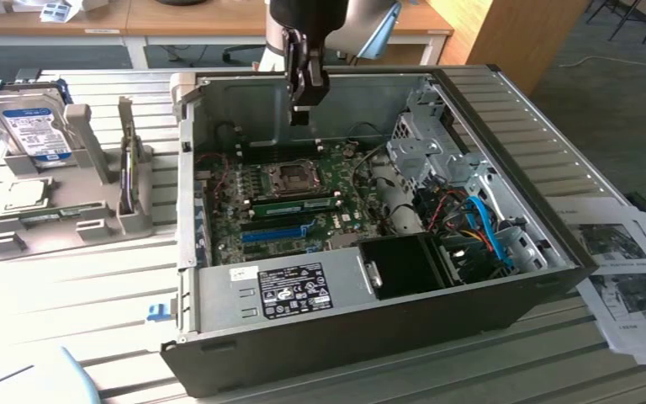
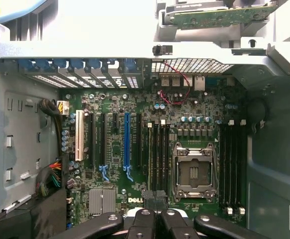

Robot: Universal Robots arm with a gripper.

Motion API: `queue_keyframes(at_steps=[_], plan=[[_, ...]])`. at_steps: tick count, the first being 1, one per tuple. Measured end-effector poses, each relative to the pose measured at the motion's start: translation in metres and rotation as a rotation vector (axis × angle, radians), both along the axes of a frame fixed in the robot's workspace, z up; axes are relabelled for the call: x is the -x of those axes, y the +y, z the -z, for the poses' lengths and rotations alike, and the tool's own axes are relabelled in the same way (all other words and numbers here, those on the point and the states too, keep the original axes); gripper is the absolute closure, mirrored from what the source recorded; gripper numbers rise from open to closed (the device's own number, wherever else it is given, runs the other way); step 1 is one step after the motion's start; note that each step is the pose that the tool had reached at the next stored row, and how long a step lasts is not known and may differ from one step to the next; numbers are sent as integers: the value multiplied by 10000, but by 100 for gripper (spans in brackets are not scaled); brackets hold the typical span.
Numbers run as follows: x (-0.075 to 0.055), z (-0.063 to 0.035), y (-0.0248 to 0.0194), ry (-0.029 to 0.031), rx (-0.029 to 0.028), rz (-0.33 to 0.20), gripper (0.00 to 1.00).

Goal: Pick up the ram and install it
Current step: 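Press down the ram until it locks into place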

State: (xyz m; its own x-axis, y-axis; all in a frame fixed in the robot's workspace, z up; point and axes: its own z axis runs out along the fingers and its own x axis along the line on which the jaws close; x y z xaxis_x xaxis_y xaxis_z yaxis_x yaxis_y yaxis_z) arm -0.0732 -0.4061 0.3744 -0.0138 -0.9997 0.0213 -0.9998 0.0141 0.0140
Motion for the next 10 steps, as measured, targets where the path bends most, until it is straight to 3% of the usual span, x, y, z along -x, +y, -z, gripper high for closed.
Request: queue_keyframes(at_steps=[10], plan=[[0,0,0,0,1,217,91]])
